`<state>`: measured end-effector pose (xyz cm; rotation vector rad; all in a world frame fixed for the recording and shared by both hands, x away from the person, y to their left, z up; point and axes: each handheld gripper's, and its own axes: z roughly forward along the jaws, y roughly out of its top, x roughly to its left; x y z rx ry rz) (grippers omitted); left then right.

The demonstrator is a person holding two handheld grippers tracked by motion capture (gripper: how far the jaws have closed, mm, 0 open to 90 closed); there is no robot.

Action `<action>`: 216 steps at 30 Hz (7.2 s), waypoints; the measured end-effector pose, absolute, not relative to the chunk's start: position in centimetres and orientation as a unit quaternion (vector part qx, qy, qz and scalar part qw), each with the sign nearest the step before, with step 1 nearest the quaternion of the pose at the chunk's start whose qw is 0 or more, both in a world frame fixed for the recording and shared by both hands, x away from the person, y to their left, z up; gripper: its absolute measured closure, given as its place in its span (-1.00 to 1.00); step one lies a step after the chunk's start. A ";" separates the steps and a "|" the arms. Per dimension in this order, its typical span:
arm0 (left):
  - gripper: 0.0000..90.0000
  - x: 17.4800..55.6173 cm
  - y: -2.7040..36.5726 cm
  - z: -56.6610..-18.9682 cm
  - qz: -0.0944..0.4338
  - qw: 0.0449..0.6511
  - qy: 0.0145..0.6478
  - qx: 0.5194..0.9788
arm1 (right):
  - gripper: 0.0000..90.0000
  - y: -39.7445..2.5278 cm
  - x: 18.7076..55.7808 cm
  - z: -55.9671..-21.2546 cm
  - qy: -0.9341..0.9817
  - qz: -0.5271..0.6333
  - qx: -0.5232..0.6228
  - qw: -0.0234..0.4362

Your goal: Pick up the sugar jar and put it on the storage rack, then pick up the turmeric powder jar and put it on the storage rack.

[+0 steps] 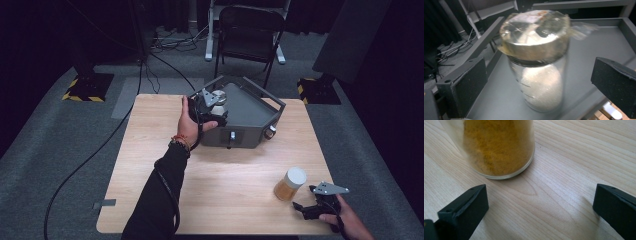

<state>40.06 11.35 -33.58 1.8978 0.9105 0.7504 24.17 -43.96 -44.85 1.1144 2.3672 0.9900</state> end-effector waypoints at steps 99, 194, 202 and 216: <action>-0.99 26.7 18.7 -44.5 0.215 0.323 0.283 0.877 | -1.00 -44.0 24.0 -44.8 0.832 0.348 0.396 0.172; -1.00 28.8 23.7 -44.8 0.142 0.341 0.365 0.854 | -0.97 -43.6 23.0 -43.3 0.829 0.367 0.376 0.193; -1.00 28.8 23.7 -44.8 0.142 0.341 0.365 0.854 | -0.97 -43.4 22.8 -43.0 0.822 0.387 0.371 0.193; -1.00 28.8 23.7 -44.8 0.142 0.341 0.366 0.854 | -0.96 -43.0 23.0 -42.7 0.811 0.412 0.368 0.192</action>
